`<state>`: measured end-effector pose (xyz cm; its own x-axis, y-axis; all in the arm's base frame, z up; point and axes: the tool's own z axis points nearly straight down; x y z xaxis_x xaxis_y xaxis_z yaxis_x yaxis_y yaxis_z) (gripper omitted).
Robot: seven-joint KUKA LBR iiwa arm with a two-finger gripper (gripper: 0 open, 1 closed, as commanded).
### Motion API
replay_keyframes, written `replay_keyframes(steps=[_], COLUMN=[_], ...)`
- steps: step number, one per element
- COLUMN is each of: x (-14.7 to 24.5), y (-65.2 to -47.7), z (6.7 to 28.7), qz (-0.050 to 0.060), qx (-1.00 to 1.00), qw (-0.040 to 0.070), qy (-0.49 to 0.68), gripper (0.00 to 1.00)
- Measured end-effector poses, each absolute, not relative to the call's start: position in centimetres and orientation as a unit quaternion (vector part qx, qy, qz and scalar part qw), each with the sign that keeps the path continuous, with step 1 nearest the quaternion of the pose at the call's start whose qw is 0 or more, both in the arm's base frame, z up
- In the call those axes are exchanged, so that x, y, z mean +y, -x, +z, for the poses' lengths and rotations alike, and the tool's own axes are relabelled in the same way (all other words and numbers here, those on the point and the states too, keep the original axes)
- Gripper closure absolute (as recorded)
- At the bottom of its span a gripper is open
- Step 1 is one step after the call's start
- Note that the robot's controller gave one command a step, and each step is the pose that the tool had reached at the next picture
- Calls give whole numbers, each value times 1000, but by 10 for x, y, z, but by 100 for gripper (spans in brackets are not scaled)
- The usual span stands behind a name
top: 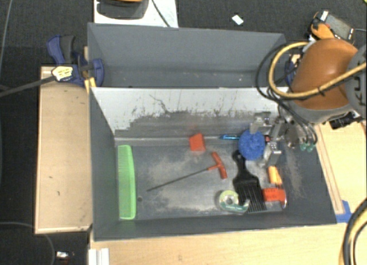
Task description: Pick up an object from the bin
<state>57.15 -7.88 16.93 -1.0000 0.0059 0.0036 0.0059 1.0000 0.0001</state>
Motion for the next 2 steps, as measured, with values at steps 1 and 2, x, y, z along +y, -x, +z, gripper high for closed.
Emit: replay_keyframes(steps=[1, 2], x=[-79, -116], y=[-573, -593], z=[173, 76], qz=[0, 1], qx=[-1000, -1000], qw=[-2, -5], qy=[2, -2], gripper=[0, 0])
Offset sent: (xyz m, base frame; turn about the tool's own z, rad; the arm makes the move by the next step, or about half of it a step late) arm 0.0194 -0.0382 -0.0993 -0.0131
